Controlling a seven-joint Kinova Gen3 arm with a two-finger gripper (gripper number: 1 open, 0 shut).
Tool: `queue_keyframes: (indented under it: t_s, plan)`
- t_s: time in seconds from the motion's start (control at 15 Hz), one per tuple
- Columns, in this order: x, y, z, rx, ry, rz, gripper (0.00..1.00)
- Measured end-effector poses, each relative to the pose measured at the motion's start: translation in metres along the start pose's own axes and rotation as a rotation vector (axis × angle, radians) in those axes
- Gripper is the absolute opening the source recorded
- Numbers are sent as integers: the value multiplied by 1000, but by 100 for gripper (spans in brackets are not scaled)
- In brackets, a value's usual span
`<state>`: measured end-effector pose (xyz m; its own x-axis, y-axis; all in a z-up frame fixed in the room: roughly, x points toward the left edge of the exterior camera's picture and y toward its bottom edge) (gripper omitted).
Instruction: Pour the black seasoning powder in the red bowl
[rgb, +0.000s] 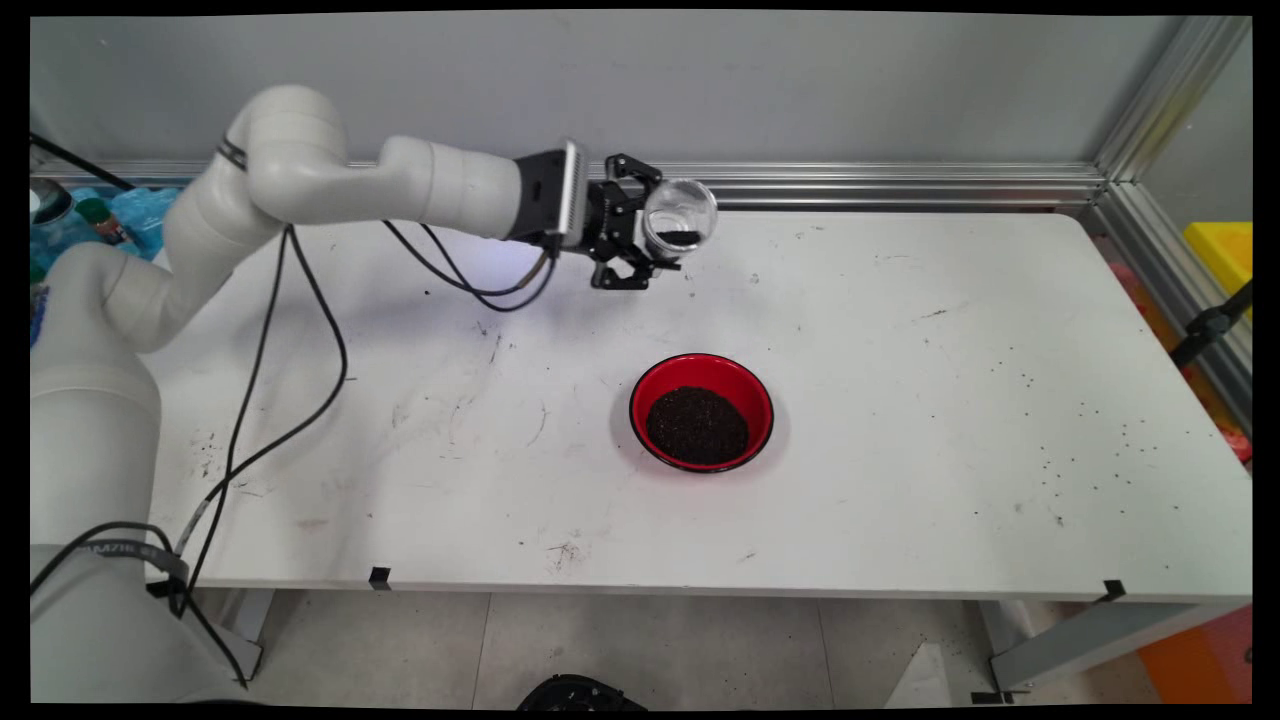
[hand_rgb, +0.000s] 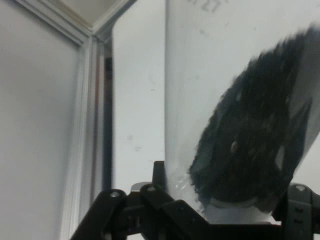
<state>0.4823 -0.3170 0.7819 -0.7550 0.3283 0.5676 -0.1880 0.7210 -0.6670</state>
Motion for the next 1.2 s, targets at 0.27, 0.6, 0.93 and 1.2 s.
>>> queue_keyframes:
  t_s: [0.27, 0.6, 0.93, 1.2]
  plan:
    - [-4, -1, -24, -78, -10, -192, 0]
    - [-13, 1, -50, -118, -42, -397, 0]
    - [-25, 6, -77, -136, -96, -564, 0]
    - [-37, 16, -93, -170, -138, -640, 0]
